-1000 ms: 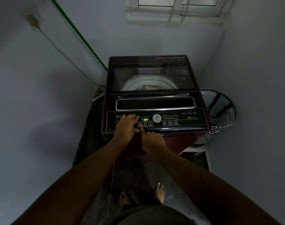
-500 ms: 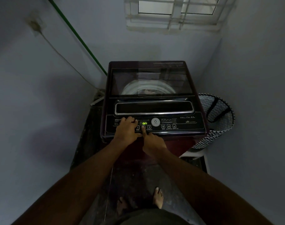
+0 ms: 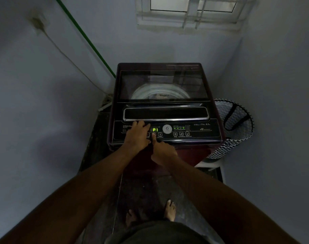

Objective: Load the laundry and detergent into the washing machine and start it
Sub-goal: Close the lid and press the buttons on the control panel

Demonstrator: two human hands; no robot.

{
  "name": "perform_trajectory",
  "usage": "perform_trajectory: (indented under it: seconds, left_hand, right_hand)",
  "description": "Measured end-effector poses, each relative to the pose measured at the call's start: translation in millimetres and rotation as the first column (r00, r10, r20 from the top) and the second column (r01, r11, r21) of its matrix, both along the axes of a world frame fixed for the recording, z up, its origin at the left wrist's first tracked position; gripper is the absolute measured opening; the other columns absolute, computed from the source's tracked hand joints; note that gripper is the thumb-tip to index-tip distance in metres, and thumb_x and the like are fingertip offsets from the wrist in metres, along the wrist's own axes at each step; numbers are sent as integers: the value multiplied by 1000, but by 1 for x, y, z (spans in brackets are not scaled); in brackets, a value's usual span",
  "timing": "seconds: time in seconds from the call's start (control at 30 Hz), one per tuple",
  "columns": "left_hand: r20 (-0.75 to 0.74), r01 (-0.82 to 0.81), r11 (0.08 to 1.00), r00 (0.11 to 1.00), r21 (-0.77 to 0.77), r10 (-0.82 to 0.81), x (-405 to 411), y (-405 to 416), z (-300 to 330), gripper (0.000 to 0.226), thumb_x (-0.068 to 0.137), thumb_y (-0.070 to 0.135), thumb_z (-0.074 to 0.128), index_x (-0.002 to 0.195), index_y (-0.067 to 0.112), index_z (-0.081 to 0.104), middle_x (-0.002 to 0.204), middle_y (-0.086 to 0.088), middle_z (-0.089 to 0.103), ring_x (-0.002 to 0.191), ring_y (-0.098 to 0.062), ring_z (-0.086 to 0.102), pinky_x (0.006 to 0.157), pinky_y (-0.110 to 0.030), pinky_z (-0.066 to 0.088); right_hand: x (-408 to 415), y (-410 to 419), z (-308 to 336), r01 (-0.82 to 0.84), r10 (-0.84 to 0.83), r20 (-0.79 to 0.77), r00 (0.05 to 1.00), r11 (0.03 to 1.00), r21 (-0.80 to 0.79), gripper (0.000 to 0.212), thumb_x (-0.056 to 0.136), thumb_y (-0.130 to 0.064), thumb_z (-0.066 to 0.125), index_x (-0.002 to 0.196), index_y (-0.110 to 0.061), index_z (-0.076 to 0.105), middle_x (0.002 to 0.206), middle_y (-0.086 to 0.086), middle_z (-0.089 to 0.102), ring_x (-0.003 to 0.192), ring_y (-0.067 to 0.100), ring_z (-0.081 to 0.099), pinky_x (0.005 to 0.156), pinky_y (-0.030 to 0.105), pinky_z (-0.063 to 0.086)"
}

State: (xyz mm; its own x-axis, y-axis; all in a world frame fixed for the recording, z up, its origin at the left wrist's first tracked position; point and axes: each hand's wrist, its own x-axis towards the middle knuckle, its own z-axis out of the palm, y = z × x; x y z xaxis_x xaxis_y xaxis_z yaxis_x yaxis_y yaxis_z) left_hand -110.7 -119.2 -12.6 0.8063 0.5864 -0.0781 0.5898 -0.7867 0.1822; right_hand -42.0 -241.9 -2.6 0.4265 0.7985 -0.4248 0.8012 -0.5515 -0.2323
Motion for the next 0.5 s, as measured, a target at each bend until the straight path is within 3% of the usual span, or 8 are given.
perform_trajectory:
  seconds: [0.23,0.37,0.5]
  left_hand:
    - [73,92,994,993,53,-96,2,-3,-2,71,81,42,72,141,15,46,131,-4,44,124,-20,41,99,-34,46]
    - [81,98,995,992,-6,-97,3,-1,-3,71,82,39,71,144,17,43,137,0,42,125,-18,39,98,-34,47]
    - [100,51,998,994,-46,-46,4,-1,-5,71,80,38,74,142,21,45,134,3,48,120,-16,42,97,-32,46]
  right_hand:
    - [5,-6,3,0,1,-25,1000,1000,26,89,87,-19,55,155,-22,-1,96,8,60,80,23,56,68,35,45]
    - [10,-4,5,-14,13,25,1000,999,40,84,85,-22,56,155,-23,8,106,12,61,95,29,62,78,39,49]
    - [11,1,6,19,-16,-42,999,998,61,83,82,-20,56,154,-22,15,110,13,62,102,31,62,85,43,52]
